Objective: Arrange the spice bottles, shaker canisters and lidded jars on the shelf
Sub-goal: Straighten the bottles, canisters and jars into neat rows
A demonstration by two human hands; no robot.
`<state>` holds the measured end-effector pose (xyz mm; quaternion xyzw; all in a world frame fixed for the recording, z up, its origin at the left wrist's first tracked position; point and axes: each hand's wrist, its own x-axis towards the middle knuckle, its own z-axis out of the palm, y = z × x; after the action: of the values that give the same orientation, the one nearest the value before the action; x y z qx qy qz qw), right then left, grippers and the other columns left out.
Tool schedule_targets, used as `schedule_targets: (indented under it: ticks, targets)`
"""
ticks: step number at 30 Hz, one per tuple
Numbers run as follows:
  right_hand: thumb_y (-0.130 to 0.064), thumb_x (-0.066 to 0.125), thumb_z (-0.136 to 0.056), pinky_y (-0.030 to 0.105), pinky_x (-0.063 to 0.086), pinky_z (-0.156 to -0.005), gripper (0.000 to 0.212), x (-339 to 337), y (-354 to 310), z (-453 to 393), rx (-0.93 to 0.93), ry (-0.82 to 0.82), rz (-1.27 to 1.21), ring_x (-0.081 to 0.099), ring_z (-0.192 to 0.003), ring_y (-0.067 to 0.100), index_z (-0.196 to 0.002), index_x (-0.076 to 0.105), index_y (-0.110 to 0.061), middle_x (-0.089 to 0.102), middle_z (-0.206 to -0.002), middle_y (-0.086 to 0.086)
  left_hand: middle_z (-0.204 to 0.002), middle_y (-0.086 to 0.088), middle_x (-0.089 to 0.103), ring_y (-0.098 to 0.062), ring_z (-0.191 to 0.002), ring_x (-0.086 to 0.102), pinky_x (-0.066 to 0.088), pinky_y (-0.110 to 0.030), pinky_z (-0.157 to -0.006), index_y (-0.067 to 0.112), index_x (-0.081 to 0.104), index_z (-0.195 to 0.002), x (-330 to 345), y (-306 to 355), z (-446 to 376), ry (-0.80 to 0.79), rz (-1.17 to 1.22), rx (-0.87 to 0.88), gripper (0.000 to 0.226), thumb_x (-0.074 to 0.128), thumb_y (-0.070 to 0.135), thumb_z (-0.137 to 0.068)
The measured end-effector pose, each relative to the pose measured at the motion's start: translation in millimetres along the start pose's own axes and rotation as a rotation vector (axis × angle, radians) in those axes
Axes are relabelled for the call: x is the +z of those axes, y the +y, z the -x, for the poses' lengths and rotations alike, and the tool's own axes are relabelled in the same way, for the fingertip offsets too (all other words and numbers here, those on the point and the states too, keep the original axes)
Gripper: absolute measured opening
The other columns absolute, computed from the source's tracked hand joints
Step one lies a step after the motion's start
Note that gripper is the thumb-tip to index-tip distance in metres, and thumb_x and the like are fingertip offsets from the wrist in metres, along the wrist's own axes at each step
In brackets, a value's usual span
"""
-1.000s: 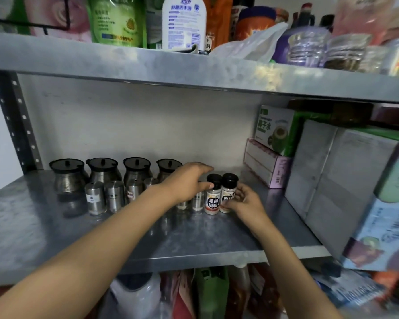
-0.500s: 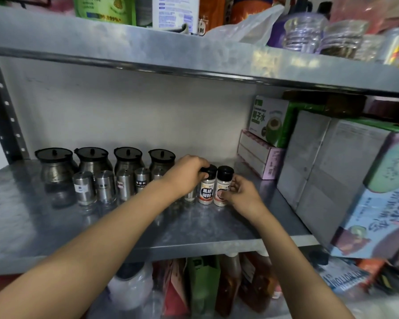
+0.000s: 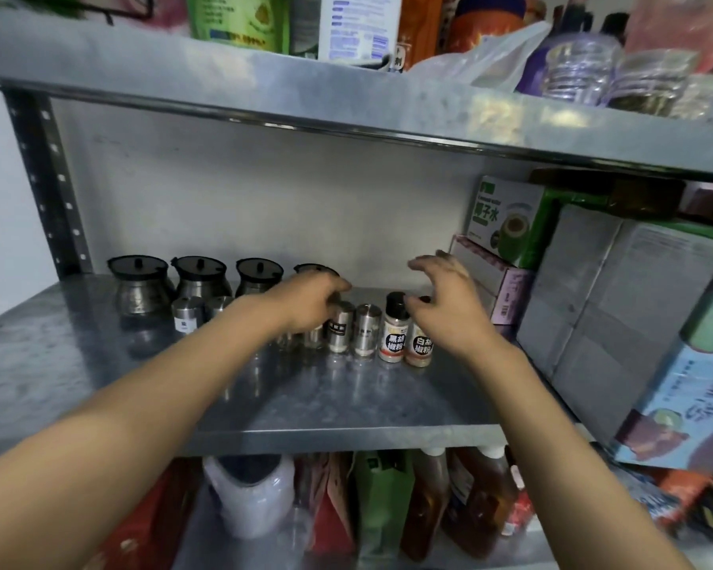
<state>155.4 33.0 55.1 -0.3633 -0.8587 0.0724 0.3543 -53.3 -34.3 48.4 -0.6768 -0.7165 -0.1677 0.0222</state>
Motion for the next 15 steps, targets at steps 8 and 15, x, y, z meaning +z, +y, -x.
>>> schedule_targets:
  ticks: [8,15]
  targets:
    - [-0.034,0.074,-0.08,0.03,0.038,-0.101,0.05,35.5,-27.6,-32.8,-0.081,-0.416,0.191,0.044,-0.127,0.027,-0.125,0.063,-0.015,0.06,-0.126,0.011,-0.111,-0.004,0.063,-0.023,-0.098,0.06,0.053,-0.042,-0.082,0.02,0.059,-0.118,6.2,-4.3,7.0,-0.067,-0.068,-0.004,0.038,0.062,0.04,-0.085]
    - [-0.029,0.071,-0.08,0.033,0.044,-0.091,0.027,40.9,-25.3,-35.8,-0.166,-0.438,0.301,0.051,-0.117,0.031,-0.103,0.074,-0.016,0.069,-0.107,0.011,-0.102,-0.013,0.065,-0.031,-0.092,0.06,0.051,-0.038,-0.076,0.012,0.063,-0.101,15.2,2.7,1.0,-0.022,-0.097,-0.008,0.021,0.058,0.028,-0.088]
